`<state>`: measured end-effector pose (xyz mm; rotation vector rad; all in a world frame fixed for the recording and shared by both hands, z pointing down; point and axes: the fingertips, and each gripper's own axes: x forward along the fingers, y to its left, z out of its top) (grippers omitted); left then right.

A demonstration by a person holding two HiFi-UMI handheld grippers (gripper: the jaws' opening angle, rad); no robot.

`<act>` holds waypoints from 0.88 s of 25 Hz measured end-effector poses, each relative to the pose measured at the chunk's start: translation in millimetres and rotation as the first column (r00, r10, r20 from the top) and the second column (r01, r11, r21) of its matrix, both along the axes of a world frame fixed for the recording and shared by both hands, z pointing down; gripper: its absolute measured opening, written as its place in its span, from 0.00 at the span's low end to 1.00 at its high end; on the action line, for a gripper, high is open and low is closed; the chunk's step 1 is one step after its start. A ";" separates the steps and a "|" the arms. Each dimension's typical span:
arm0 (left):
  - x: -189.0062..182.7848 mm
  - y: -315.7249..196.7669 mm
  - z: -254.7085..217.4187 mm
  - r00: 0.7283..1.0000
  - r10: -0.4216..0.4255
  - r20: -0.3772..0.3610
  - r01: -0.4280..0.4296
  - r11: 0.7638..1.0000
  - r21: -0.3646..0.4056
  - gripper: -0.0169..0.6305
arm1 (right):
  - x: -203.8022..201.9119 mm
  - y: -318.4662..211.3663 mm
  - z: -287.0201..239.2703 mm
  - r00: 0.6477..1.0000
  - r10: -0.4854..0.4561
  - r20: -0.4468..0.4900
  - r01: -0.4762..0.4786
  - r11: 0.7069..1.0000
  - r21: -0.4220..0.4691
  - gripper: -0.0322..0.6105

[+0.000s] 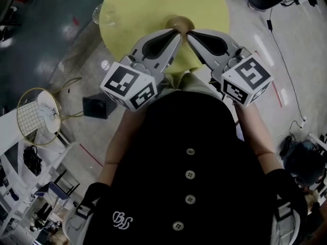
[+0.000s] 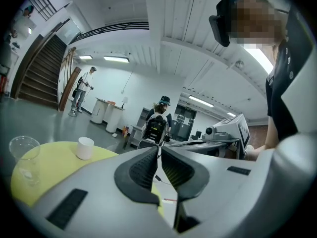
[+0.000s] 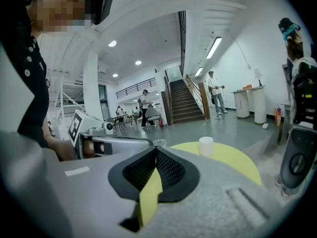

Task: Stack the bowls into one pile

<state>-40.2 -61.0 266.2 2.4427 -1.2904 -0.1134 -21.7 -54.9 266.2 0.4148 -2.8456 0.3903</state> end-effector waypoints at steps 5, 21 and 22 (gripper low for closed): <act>-0.2 4.9 1.0 1.000 0.001 -0.008 -0.001 1.000 -0.012 0.08 | -1.7 9.1 -3.0 0.997 -0.054 -0.048 0.055 0.998 0.034 0.06; 1.9 7.9 13.1 0.999 0.036 -0.029 -0.038 0.998 -0.046 0.08 | -7.1 18.0 7.0 0.984 -0.143 -0.103 0.148 0.988 0.036 0.06; 0.9 7.8 12.2 0.999 0.037 -0.032 -0.038 0.998 -0.046 0.08 | -8.3 17.6 5.5 0.985 -0.141 -0.103 0.146 0.989 0.038 0.06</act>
